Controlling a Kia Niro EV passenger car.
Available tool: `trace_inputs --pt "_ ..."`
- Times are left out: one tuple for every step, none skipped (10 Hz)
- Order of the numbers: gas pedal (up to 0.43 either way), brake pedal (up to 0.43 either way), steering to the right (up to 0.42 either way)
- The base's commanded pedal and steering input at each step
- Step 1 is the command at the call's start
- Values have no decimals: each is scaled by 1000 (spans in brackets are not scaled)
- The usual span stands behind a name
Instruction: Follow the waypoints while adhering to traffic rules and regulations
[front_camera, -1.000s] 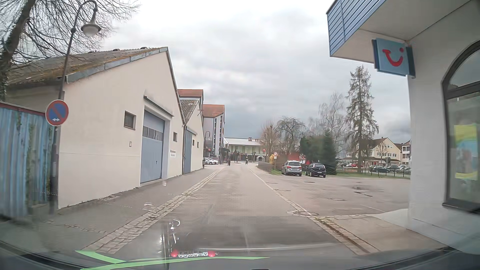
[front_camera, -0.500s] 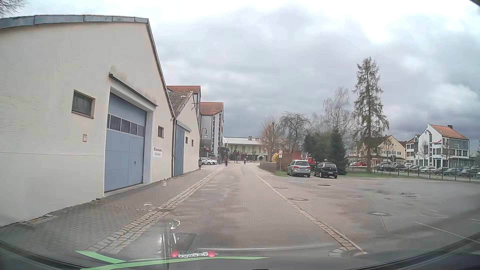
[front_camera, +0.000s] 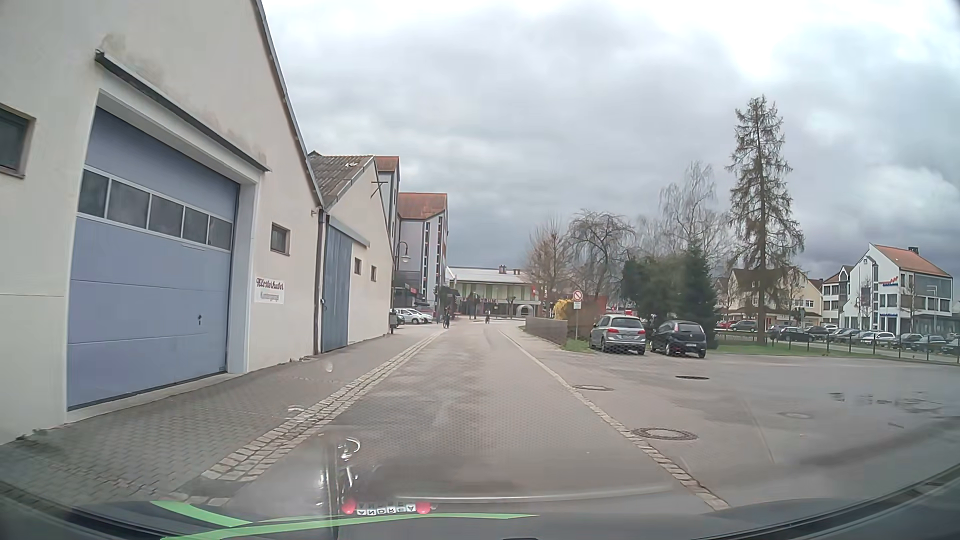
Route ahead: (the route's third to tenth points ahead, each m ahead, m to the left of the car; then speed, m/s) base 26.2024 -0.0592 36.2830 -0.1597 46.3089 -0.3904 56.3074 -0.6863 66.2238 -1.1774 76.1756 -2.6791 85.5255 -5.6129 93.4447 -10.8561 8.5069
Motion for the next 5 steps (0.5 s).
trace_inputs --pt "118 0 -4" --pt "118 0 -4" --pt "118 0 -4" --pt "118 0 -4" --pt "118 0 -2"
